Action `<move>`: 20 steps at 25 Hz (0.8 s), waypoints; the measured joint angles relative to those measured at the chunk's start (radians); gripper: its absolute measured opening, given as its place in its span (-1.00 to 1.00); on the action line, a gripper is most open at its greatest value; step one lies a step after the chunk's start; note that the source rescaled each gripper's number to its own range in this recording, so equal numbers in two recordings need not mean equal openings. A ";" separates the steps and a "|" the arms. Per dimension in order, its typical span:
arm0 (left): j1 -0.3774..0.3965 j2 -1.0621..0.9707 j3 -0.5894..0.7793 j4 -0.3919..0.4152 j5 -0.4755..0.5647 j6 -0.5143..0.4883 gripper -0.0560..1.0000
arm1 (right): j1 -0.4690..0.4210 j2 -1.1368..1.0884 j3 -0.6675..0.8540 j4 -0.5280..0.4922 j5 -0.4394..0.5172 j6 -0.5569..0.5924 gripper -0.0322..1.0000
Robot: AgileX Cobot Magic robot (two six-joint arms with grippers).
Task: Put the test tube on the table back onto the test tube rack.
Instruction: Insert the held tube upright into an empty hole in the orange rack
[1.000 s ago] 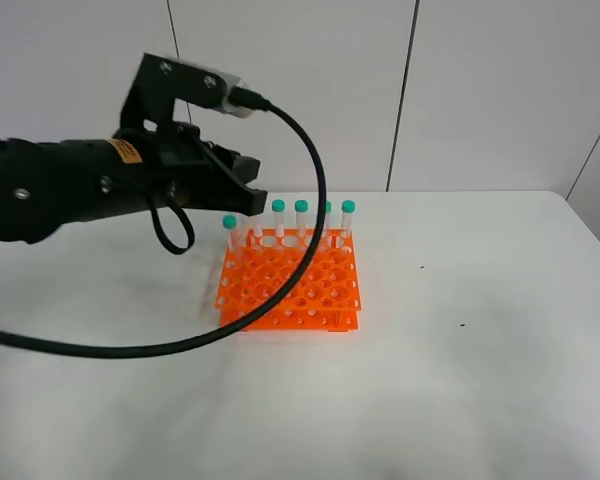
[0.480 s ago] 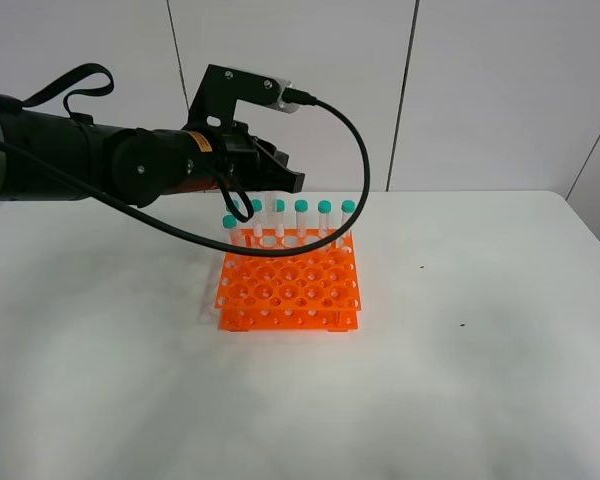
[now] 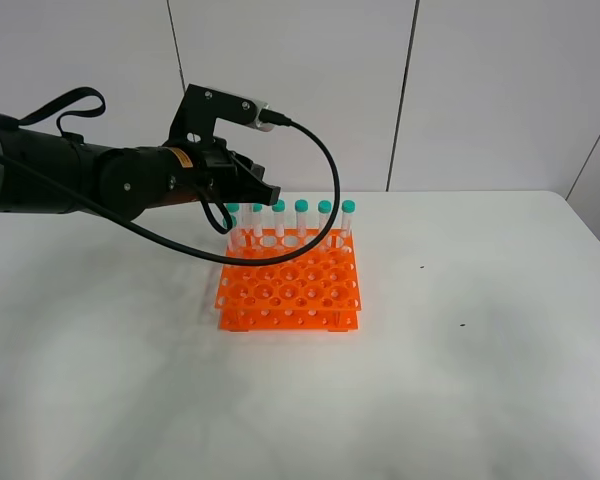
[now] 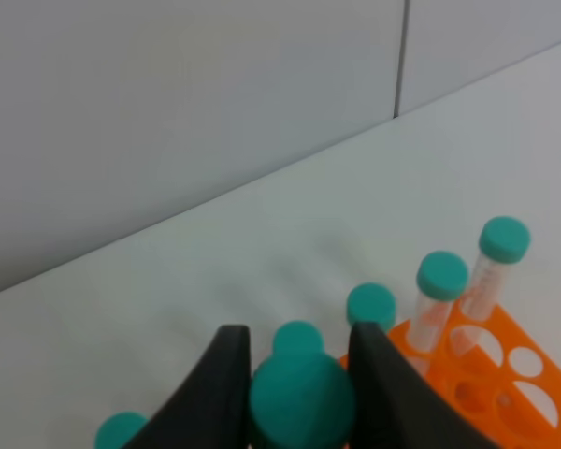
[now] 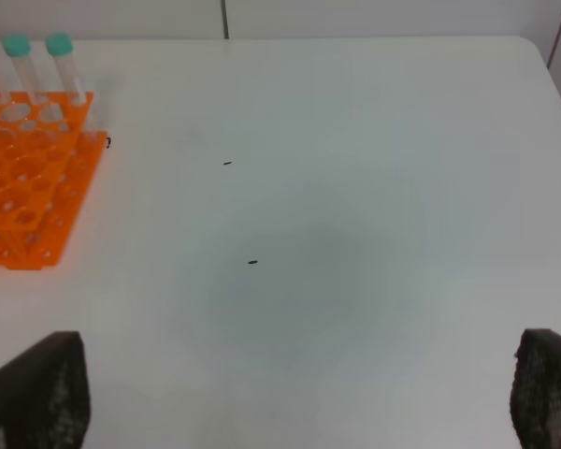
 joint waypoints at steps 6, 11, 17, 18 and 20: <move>0.000 0.023 0.026 -0.006 -0.095 0.006 -0.89 | 0.000 0.000 0.000 0.000 0.000 0.000 1.00; 0.000 0.082 0.026 -0.006 -0.122 0.003 -0.89 | 0.000 0.000 0.000 0.000 0.000 0.000 1.00; 0.000 0.116 0.026 -0.006 -0.204 -0.027 -0.89 | 0.000 0.000 0.000 0.000 0.000 0.000 1.00; 0.000 0.123 0.026 -0.006 -0.208 -0.028 -0.89 | 0.000 0.000 0.000 0.000 0.000 0.000 1.00; 0.000 0.135 0.026 -0.006 -0.209 -0.029 -0.89 | 0.000 0.000 0.000 0.000 0.000 0.000 1.00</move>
